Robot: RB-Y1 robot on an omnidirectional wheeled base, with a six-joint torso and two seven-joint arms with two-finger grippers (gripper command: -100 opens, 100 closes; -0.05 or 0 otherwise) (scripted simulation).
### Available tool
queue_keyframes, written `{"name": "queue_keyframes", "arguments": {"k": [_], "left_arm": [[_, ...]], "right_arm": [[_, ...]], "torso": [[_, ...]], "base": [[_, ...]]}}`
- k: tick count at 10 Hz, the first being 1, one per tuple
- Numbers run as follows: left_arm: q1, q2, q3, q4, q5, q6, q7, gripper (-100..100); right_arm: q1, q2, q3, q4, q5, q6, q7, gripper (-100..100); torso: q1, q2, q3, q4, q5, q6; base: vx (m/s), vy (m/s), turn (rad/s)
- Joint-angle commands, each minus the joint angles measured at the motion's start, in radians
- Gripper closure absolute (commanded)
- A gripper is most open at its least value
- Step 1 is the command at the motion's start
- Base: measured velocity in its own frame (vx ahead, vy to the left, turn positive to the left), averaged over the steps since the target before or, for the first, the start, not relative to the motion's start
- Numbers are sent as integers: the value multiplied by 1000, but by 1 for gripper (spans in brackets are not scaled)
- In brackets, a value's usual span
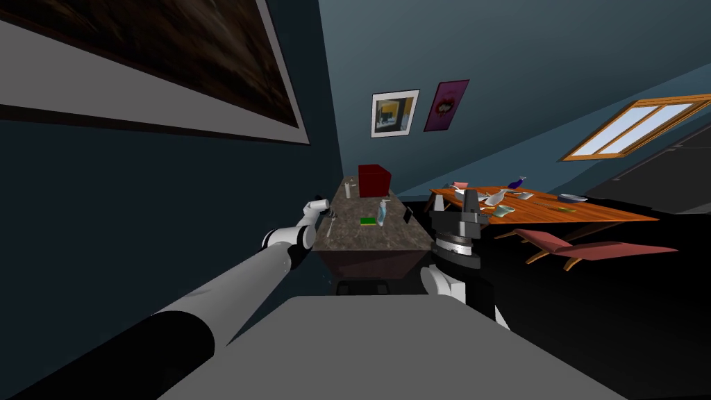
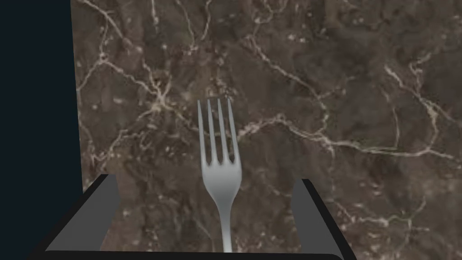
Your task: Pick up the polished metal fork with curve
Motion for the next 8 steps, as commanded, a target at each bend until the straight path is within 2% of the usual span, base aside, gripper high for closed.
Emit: {"name": "queue_keyframes", "arguments": {"k": [1, 4, 8], "left_arm": [[-14, 4, 1, 39, 3, 2, 11, -100], [-40, 5, 2, 119, 12, 40, 59, -100], [-42, 4, 2, 126, 13, 49, 66, -100]], "right_arm": [[0, 0, 0, 0, 0, 0, 0, 0], [0, 0, 0, 0, 0, 0, 0, 0], [0, 0, 0, 0, 0, 0, 0, 0]], "torso": [[0, 0, 0, 0, 0, 0], [1, 0, 0, 0, 0, 0], [-1, 1, 0, 0, 0, 0]], "base": [[21, 19, -14], [26, 34, -23], [9, 9, -4]]}}
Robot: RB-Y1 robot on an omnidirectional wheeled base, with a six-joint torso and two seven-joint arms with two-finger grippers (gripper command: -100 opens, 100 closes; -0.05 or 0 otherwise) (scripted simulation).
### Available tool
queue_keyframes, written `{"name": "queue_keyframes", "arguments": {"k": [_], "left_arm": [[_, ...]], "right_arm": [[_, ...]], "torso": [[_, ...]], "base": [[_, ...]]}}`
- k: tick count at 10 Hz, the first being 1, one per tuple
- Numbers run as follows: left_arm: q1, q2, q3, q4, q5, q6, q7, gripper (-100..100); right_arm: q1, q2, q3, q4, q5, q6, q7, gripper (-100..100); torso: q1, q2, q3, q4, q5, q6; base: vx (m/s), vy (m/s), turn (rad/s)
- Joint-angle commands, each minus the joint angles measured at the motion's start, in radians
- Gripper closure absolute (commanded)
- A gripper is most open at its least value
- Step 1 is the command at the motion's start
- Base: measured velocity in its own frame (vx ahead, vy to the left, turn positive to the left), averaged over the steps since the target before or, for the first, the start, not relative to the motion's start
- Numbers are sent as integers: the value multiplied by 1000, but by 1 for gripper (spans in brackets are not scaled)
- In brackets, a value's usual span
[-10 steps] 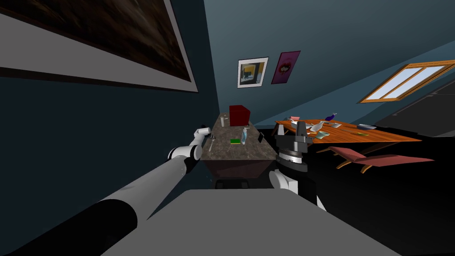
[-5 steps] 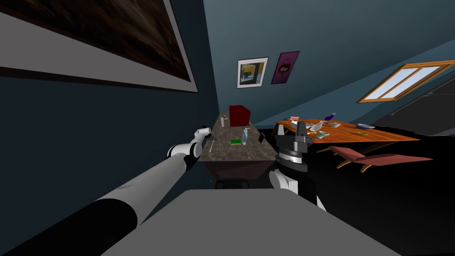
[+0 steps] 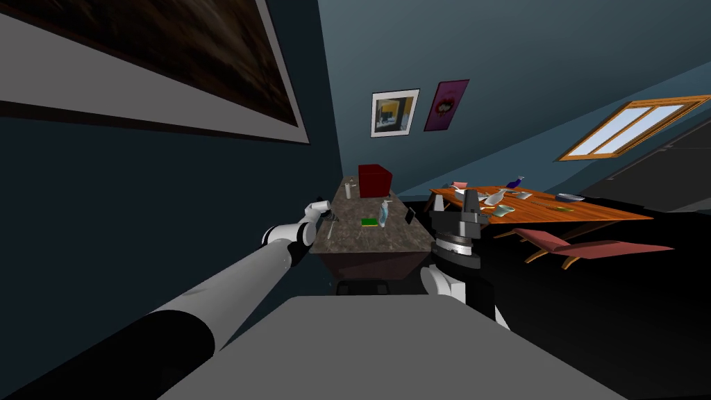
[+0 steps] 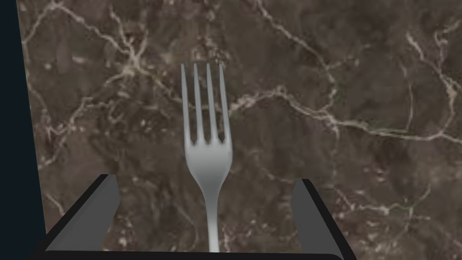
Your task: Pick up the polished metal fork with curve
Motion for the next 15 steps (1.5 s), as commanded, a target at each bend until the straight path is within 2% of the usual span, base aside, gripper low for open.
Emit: {"name": "queue_keyframes", "arguments": {"k": [1, 2, 3, 4, 8, 9, 13, 14, 15], "left_arm": [[0, 0, 0, 0, 0, 0, 0, 0], [21, -7, -5, -34, 0, 12, 4, -100], [41, -15, -9, -68, 0, 24, 8, -100], [41, -15, -9, -68, 0, 24, 8, -100], [124, -45, -28, -195, -1, 70, 24, -100], [124, -45, -28, -202, -1, 70, 24, -100], [207, -74, -47, -327, -2, 117, 39, -100], [193, -69, -44, -312, -2, 107, 36, -100], [195, -69, -44, -316, -2, 110, 37, 100]], "right_arm": [[0, 0, 0, 0, 0, 0, 0, 0], [0, 0, 0, 0, 0, 0, 0, 0], [0, 0, 0, 0, 0, 0, 0, 0], [0, 0, 0, 0, 0, 0, 0, 0], [0, 0, 0, 0, 0, 0, 0, 0], [0, 0, 0, 0, 0, 0, 0, 0], [0, 0, 0, 0, 0, 0, 0, 0], [0, 0, 0, 0, 0, 0, 0, 0], [0, 0, 0, 0, 0, 0, 0, 0]], "torso": [[0, 0, 0, 0, 0, 0], [0, 0, 0, 0, 0, 0], [0, 0, 0, 0, 0, 0], [0, -1, -1, 0, 0, 0], [1, -2, -1, 0, 0, 0], [1, -2, -1, 0, 0, 0], [0, 0, 0, 0, 0, 0], [0, 1, -1, -2, 1, 0], [0, 1, -1, -2, 1, 0]], "base": [[0, 0, 0], [13, 3, -10], [25, 10, -13], [21, 9, -5], [26, 12, -13], [18, 7, -6], [1, 2, -6], [0, 0, 0], [0, 0, 0]]}}
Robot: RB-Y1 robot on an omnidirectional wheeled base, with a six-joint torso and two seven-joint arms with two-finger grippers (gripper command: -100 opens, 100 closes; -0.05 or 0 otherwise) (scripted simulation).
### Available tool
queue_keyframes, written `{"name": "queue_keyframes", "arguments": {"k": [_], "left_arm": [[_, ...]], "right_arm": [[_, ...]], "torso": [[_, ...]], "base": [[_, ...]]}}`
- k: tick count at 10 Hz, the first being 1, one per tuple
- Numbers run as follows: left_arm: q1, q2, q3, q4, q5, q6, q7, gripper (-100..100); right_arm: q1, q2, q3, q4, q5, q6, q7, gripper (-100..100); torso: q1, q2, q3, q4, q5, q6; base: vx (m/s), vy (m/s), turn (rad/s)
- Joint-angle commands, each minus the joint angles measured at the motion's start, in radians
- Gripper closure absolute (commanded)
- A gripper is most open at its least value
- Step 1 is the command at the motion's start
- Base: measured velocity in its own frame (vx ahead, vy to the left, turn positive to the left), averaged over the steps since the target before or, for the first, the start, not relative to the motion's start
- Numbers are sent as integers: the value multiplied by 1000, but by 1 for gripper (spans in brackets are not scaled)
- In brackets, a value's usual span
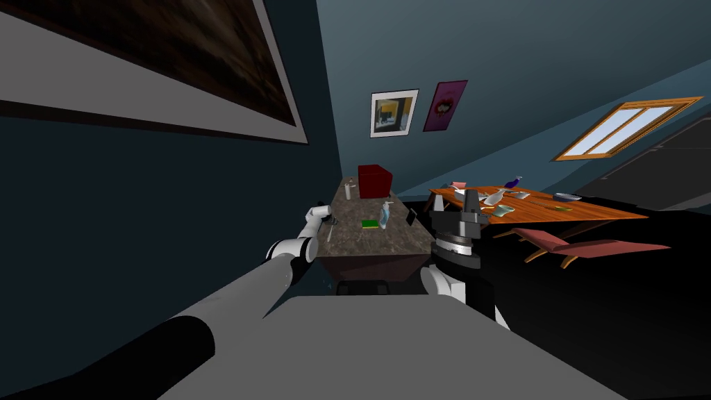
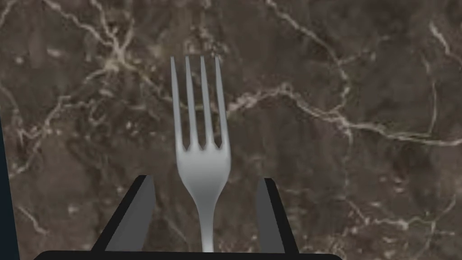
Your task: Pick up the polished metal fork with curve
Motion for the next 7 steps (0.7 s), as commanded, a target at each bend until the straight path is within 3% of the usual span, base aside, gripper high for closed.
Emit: {"name": "queue_keyframes", "arguments": {"k": [1, 4, 5, 6, 7], "left_arm": [[0, 0, 0, 0, 0, 0, 0, 100], [-1, 0, 0, -1, 0, 0, 0, 100], [-1, 0, 0, -1, 0, 0, 1, 0], [-30, 10, 7, 46, 0, -16, -6, 100], [-50, 17, 11, 73, 0, -28, -10, 100]], "right_arm": [[0, 0, 0, 0, 0, 0, 0, 0], [0, 0, 0, 0, 0, 0, 0, 0], [0, 0, 0, 0, 0, 0, 0, 0], [0, 0, 0, 0, 0, 0, 0, 0], [0, 0, 0, 0, 0, 0, 0, 0]], "torso": [[0, 0, 0, 0, 0, 0], [1, -4, -3, -2, 1, 1], [2, -4, -3, -3, 1, 1], [2, -4, -3, -3, 1, 1], [2, -5, -4, -3, 1, 1]], "base": [[0, 0, 0], [0, 0, 0], [0, 0, 0], [10, 0, -2], [0, 0, 0]]}}
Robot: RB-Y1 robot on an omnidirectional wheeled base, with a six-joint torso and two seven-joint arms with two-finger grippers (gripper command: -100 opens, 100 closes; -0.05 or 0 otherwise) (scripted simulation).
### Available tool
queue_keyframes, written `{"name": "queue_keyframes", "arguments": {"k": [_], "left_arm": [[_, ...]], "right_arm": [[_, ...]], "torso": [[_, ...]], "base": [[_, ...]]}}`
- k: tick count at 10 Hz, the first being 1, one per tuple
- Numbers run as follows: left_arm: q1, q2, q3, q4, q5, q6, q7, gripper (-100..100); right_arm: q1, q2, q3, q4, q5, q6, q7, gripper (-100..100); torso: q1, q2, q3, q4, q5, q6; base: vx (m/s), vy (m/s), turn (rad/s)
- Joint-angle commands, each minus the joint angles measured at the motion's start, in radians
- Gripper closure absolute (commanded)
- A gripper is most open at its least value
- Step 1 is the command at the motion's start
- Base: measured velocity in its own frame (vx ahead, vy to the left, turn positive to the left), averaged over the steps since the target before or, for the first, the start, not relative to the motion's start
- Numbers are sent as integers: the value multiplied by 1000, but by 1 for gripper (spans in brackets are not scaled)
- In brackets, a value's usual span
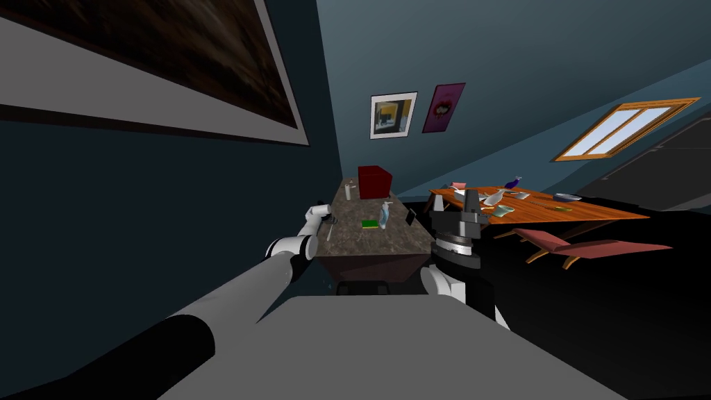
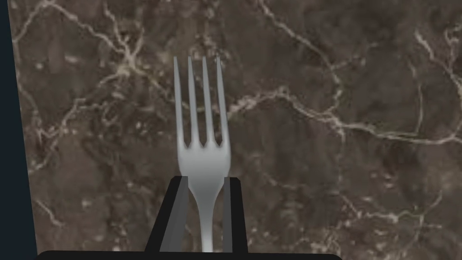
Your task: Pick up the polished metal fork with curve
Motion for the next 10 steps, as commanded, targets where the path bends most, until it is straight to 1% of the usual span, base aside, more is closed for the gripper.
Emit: {"name": "queue_keyframes", "arguments": {"k": [1, 4, 8, 9, 10], "left_arm": [[-23, 7, 3, 42, 0, -16, -3, 100], [-85, 29, 17, 136, 1, -51, -15, 100], [-167, 59, 36, 278, 2, -98, -30, 100], [-159, 56, 34, 264, 2, -94, -28, 100], [-160, 57, 34, 267, 2, -96, -29, 0]], "right_arm": [[0, 0, 0, 0, 0, 0, 0, 0], [0, 0, 0, 0, 0, 0, 0, 0], [0, 0, 0, 0, 0, 0, 0, 0], [0, 0, 0, 0, 0, 0, 0, 0], [0, 0, 0, 0, 0, 0, 0, 0]], "torso": [[0, 0, 0, 0, 0, 0], [0, 1, 0, 0, 0, 0], [-1, 3, 2, 0, 0, 0], [-1, 3, 2, 0, 0, 0], [0, 2, 1, 0, 0, 0]], "base": [[0, 0, 0], [-12, -8, 17], [-34, -12, 13], [-13, -6, 4], [0, 0, 0]]}}
